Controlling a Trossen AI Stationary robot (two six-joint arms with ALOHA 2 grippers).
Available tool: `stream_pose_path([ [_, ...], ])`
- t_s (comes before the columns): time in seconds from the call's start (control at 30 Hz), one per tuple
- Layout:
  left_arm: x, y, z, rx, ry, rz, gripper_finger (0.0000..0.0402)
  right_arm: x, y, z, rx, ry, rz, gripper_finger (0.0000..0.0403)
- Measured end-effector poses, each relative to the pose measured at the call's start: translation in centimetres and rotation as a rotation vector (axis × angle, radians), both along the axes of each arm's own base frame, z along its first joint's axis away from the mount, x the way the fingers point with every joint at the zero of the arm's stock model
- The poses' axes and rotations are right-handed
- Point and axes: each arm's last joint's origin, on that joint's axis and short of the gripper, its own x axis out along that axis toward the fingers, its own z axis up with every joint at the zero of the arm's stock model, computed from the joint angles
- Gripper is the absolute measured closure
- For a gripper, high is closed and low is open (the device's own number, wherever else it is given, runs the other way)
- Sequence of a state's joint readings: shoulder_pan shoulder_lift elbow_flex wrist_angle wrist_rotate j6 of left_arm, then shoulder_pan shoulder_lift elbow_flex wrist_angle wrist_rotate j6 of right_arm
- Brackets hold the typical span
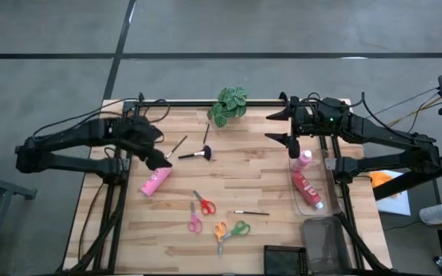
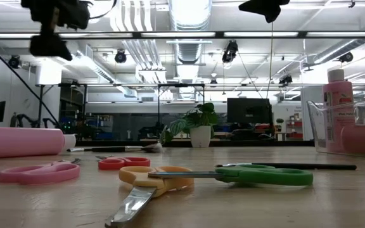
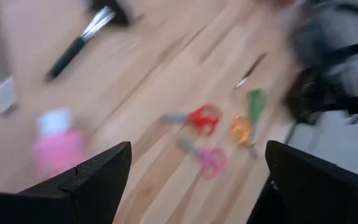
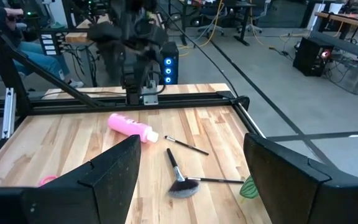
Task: Pick & Place Paint Supplies
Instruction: Put the pink paint bottle into the transparent bin
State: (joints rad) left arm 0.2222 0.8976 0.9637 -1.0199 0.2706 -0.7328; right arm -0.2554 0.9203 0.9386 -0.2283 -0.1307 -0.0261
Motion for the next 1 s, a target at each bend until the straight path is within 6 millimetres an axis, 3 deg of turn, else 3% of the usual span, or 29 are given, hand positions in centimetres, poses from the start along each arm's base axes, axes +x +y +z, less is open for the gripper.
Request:
stream_pose_path([
  [0.13,0.3,0.2,1.8,0.026,0.153,0.036,0.0028,0.0,0.0,0.0,0.000,0.000,0.000,0.0120],
  [0.27,1.4,0.5,2.0,0.040,0.199,0.044,0.0028,0.0,0.0,0.0,0.000,0.000,0.000,0.0120],
  [0.43,2.2,0.7,0.6,0.019,0.307,0.037,0.0028,0.0,0.0,0.0,0.000,0.000,0.000,0.0120],
  [1.0,1.6,0.7,-5.7,0.011,0.523,0.178,0.0028,0.0,0.0,0.0,0.000,0.000,0.000,0.0120],
])
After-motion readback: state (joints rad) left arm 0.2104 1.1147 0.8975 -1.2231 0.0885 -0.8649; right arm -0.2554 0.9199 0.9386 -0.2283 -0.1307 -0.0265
